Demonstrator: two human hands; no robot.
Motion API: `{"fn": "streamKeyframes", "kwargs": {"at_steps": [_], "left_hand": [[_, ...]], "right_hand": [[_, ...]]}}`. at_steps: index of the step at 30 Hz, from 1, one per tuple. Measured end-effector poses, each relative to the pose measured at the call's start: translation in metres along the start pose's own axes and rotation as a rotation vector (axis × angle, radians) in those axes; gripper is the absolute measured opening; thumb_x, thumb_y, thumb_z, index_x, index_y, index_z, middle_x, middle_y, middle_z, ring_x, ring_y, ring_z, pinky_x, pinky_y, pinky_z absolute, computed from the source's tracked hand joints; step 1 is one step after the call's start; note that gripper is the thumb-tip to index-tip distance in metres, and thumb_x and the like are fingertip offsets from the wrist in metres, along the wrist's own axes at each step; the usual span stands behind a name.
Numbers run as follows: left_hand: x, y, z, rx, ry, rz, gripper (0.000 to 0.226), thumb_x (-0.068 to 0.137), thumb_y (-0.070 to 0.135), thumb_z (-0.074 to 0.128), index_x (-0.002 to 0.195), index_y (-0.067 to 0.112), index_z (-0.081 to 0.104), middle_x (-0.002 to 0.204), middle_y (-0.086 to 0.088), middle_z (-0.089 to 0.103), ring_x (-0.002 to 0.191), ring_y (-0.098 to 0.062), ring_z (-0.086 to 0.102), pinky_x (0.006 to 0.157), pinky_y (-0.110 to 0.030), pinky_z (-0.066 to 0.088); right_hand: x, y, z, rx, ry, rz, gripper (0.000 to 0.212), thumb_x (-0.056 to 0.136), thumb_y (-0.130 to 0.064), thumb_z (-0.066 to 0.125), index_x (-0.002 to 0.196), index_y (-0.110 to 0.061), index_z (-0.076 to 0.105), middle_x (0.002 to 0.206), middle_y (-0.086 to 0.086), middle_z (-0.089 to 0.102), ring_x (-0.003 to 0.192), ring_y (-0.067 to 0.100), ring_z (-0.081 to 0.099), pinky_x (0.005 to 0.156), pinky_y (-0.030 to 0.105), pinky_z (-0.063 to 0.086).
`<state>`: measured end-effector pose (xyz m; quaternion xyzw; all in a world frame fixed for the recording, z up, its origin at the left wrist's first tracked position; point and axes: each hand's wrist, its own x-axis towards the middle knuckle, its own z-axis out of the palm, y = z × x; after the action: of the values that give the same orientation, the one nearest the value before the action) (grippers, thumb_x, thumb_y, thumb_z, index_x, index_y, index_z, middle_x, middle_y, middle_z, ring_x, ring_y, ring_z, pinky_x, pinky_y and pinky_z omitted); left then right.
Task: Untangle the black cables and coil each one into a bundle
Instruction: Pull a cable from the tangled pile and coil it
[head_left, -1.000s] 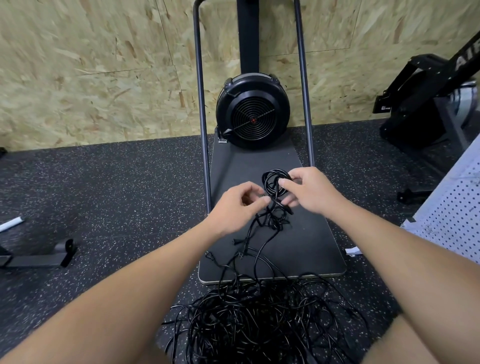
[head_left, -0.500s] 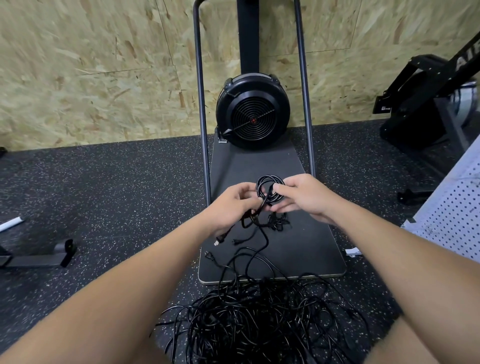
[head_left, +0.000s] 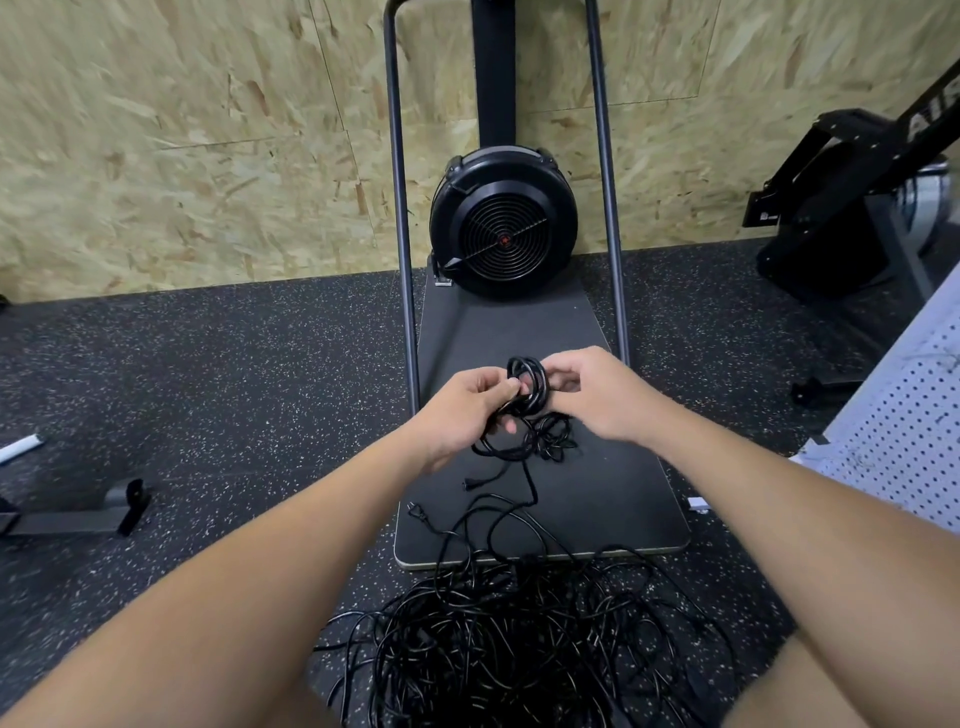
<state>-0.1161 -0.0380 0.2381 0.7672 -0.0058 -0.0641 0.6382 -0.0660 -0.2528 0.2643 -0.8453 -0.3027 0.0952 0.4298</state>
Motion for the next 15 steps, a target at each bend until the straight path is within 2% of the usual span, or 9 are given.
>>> {"fn": "streamKeyframes", "kwargs": {"at_steps": [2,4,8,12,15], "left_hand": [[0.0,0.002,-0.002,-0.008,0.011,-0.01,0.02,0.117,0.021,0.051,0.107,0.013,0.066,0.093,0.0,0.074,0.073,-0.016,0.068,0.066,-0.025,0.047],[0.002,0.003,-0.01,-0.043,0.043,-0.024,0.019,0.117,0.023,0.051,0.111,0.011,0.065,0.1,-0.005,0.073,0.083,-0.019,0.069,0.073,-0.027,0.053],[0.011,-0.004,-0.027,-0.065,0.156,-0.042,0.024,0.117,0.027,0.052,0.103,0.013,0.066,0.103,-0.013,0.081,0.097,-0.025,0.077,0.089,-0.039,0.055],[0.014,-0.007,-0.028,-0.135,0.197,-0.086,0.024,0.119,0.022,0.048,0.1,0.014,0.061,0.095,-0.01,0.077,0.094,-0.021,0.081,0.077,-0.035,0.06],[0.013,-0.009,-0.03,-0.086,0.231,-0.106,0.023,0.119,0.025,0.046,0.102,0.016,0.058,0.09,-0.001,0.079,0.094,-0.022,0.082,0.078,-0.04,0.055]], "right_hand": [[0.0,0.0,-0.005,-0.09,0.018,0.034,0.007,0.099,-0.022,0.081,0.095,-0.028,0.083,0.079,0.001,0.077,0.067,0.011,0.062,0.075,0.044,0.057],[-0.001,-0.003,-0.012,-0.159,0.076,0.037,0.015,0.103,-0.023,0.074,0.091,-0.027,0.081,0.078,-0.005,0.079,0.068,0.009,0.072,0.079,0.041,0.063],[0.001,-0.002,-0.015,-0.262,0.205,0.078,0.018,0.108,-0.021,0.062,0.108,-0.026,0.079,0.082,-0.008,0.078,0.064,0.004,0.076,0.079,0.042,0.066],[0.005,-0.002,-0.012,-0.214,0.257,0.105,0.023,0.109,-0.015,0.06,0.096,-0.022,0.077,0.081,-0.005,0.078,0.065,0.005,0.077,0.077,0.038,0.064],[0.003,-0.004,-0.015,-0.044,0.199,0.115,0.019,0.109,-0.011,0.06,0.1,-0.017,0.075,0.085,0.0,0.08,0.072,0.013,0.078,0.072,0.033,0.057]]}}
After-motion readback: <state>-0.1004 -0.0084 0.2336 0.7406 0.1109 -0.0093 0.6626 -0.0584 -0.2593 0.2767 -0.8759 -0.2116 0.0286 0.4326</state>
